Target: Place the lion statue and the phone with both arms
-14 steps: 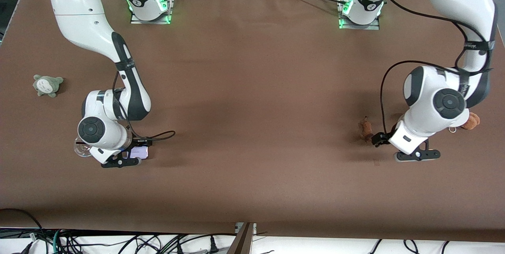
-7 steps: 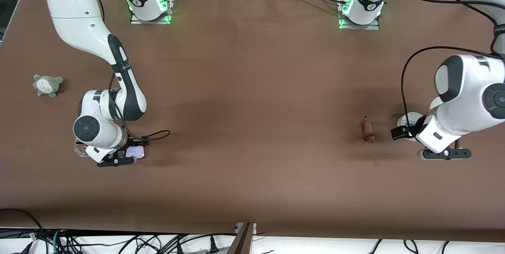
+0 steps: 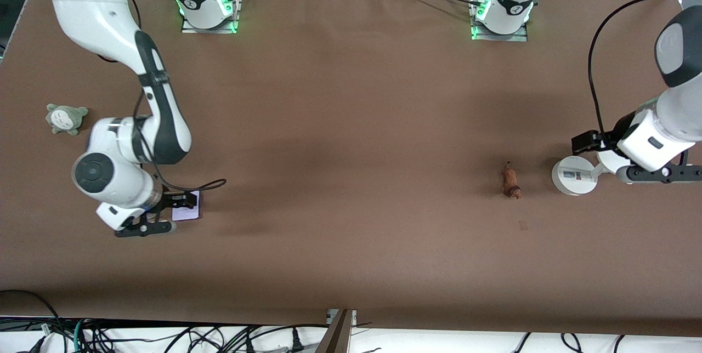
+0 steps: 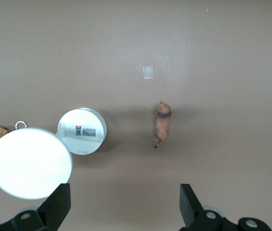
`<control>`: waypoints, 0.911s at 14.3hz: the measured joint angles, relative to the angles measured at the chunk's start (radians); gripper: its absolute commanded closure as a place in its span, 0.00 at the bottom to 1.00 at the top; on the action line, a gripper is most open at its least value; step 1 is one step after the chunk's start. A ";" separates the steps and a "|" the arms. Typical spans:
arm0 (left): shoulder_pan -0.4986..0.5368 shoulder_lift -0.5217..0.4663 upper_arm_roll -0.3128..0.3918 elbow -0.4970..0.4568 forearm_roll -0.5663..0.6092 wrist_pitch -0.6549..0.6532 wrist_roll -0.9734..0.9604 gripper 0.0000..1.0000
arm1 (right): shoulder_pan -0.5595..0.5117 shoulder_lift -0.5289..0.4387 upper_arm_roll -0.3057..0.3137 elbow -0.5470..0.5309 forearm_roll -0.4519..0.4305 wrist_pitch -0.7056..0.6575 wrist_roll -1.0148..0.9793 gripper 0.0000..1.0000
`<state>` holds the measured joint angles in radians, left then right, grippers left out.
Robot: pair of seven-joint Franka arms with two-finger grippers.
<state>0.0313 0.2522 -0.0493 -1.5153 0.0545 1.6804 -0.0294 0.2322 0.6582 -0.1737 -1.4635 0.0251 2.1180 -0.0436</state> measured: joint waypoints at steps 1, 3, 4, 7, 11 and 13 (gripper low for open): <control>0.001 -0.003 0.000 -0.001 0.000 -0.003 0.011 0.00 | 0.000 -0.040 0.000 0.030 0.000 -0.089 -0.001 0.00; 0.002 -0.004 0.001 -0.002 0.000 -0.016 0.022 0.00 | 0.000 -0.113 -0.001 0.073 0.000 -0.251 -0.001 0.00; 0.003 -0.010 0.001 -0.002 0.000 -0.028 0.025 0.00 | -0.001 -0.151 -0.002 0.087 0.000 -0.327 -0.001 0.00; 0.003 -0.057 0.001 -0.002 0.000 -0.064 0.032 0.00 | -0.004 -0.265 -0.018 0.097 -0.001 -0.516 -0.001 0.00; 0.003 -0.165 0.001 -0.031 0.001 -0.116 0.037 0.00 | -0.007 -0.337 -0.052 0.097 -0.001 -0.634 -0.002 0.00; 0.004 -0.193 0.002 -0.073 0.003 -0.114 0.041 0.00 | -0.006 -0.345 -0.047 0.103 -0.003 -0.642 -0.002 0.00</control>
<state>0.0349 0.0593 -0.0476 -1.5882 0.0573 1.5666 0.0117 0.2263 0.3137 -0.2203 -1.3602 0.0217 1.4762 -0.0454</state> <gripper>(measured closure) 0.000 0.000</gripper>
